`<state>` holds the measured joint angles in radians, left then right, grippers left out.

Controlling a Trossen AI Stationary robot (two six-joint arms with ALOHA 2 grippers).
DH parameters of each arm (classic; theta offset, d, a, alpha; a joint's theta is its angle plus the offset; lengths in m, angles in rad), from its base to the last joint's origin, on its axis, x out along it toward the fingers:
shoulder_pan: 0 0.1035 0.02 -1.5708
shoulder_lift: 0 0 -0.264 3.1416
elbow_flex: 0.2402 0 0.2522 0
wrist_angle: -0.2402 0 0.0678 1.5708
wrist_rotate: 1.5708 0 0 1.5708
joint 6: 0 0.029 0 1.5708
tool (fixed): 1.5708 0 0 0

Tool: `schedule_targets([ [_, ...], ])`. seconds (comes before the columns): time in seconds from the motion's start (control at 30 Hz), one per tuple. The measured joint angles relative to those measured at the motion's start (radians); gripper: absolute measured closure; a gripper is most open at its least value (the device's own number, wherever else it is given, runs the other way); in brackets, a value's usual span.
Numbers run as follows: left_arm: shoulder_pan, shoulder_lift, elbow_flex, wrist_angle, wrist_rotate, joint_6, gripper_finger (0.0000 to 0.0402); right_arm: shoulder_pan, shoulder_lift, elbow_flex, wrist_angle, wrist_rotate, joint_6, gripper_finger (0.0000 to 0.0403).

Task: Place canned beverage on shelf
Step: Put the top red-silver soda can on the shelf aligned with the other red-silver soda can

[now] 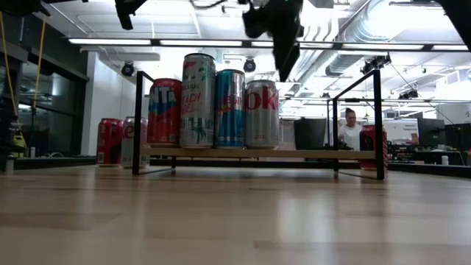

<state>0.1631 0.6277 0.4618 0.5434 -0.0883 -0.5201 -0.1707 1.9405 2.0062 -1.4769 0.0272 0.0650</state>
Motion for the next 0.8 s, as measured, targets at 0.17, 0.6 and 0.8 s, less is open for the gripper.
schedule_targets([
  [0.17, 0.000, 0.000, 0.000, 0.000, 0.000, 0.021, 0.0140, 0.000, -0.099, 0.000, -0.009, 0.107, 0.028, 0.0011],
  [0.6, 0.000, 0.000, 0.000, -0.001, 0.000, 0.061, 0.0140, 0.001, -0.523, -0.357, 0.303, 0.224, 0.166, 0.0010],
  [0.8, 0.000, 0.000, 0.000, -0.010, -0.010, 0.109, 0.0140, 0.001, -0.769, -0.684, 0.677, 0.161, 0.334, 0.0010],
])
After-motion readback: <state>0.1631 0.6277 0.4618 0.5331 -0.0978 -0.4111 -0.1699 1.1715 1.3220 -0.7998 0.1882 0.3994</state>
